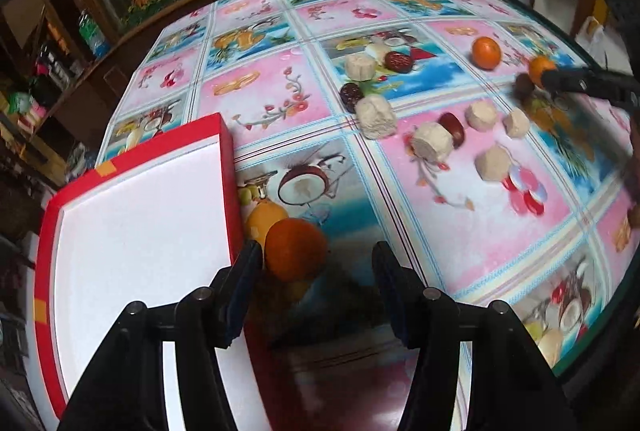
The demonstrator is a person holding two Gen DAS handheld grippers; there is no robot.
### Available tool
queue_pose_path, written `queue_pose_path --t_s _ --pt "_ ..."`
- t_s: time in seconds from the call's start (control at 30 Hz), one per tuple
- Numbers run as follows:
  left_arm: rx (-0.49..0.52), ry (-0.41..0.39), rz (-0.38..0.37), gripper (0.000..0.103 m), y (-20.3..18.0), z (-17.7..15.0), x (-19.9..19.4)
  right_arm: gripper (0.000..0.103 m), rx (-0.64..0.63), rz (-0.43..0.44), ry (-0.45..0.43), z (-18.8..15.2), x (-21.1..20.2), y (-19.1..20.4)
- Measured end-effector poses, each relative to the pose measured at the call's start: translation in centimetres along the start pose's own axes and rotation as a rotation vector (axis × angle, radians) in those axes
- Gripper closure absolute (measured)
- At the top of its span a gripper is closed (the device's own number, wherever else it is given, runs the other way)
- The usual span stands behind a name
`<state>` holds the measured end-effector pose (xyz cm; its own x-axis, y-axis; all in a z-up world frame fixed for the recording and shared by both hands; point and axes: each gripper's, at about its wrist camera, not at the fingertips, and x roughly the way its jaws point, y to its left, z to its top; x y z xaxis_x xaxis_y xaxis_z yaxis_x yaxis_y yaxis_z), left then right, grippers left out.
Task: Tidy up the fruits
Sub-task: 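Lift the oranges and carry both tools toward the red-rimmed white tray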
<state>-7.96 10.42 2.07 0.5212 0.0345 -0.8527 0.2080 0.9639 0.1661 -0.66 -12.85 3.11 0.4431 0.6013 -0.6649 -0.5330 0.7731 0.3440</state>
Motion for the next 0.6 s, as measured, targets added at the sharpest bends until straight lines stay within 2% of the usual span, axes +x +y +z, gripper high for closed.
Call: queue_pose_path --t_s 0.1,0.17,0.23,0.27,0.5,0.6 --pt "0.007 0.007 0.014 0.047 -0.1 0.5 0.6 0.070 0.000 -0.004 0.000 0.0 0.0 -0.1" --pt "0.013 0.015 0.011 0.053 -0.1 0.6 0.8 0.070 0.005 -0.002 -0.002 0.0 -0.1 -0.2" --pt "-0.014 0.021 -0.043 0.068 0.3 0.5 0.9 0.070 0.005 0.000 -0.001 0.0 -0.1 -0.2" --pt "-0.025 0.019 -0.060 0.070 0.4 0.4 1.0 0.070 0.005 0.002 0.000 0.0 -0.1 -0.2" --pt "-0.032 -0.011 -0.041 0.071 -0.4 0.4 0.8 0.070 -0.003 -0.009 -0.012 0.0 -0.2 0.0" --pt "-0.037 -0.054 -0.054 0.071 -0.7 0.2 -0.7 0.070 0.000 -0.030 -0.007 0.1 -0.1 0.5"
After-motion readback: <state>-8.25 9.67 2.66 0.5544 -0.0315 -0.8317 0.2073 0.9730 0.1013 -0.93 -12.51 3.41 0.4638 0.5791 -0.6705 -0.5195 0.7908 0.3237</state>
